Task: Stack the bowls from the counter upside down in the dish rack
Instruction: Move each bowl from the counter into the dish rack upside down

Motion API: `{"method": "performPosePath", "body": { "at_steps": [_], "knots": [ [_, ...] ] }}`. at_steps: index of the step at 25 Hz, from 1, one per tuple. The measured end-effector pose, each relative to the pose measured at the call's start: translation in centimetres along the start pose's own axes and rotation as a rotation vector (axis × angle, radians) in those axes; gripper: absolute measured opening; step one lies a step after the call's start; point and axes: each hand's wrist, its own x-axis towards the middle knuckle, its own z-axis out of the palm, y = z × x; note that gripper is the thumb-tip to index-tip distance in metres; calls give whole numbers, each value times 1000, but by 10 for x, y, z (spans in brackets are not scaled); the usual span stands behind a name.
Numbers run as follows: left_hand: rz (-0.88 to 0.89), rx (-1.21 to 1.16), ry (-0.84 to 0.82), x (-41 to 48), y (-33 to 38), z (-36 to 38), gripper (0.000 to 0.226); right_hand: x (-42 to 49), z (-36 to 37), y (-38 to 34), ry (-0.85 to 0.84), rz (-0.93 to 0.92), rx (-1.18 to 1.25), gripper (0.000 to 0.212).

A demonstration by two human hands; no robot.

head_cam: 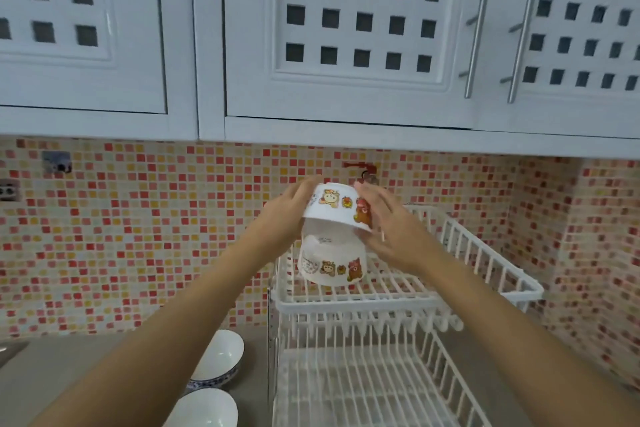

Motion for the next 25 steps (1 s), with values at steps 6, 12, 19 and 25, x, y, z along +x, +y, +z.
{"method": "performPosePath", "body": {
  "at_steps": [6,12,19,25],
  "knots": [
    [-21,-15,-24,17,-12,22,58,32,-21,36,-337,-76,65,91],
    [29,16,-282,35,-29,39,94,48,10,61,-272,-215,-227,91],
    [-57,104,-439,36,-25,61,94,40,47,77,-355,-258,-334,93],
    [-46,150,-522,40,-32,73,91,40,52,73,-382,-330,-356,90]
  ]
}}
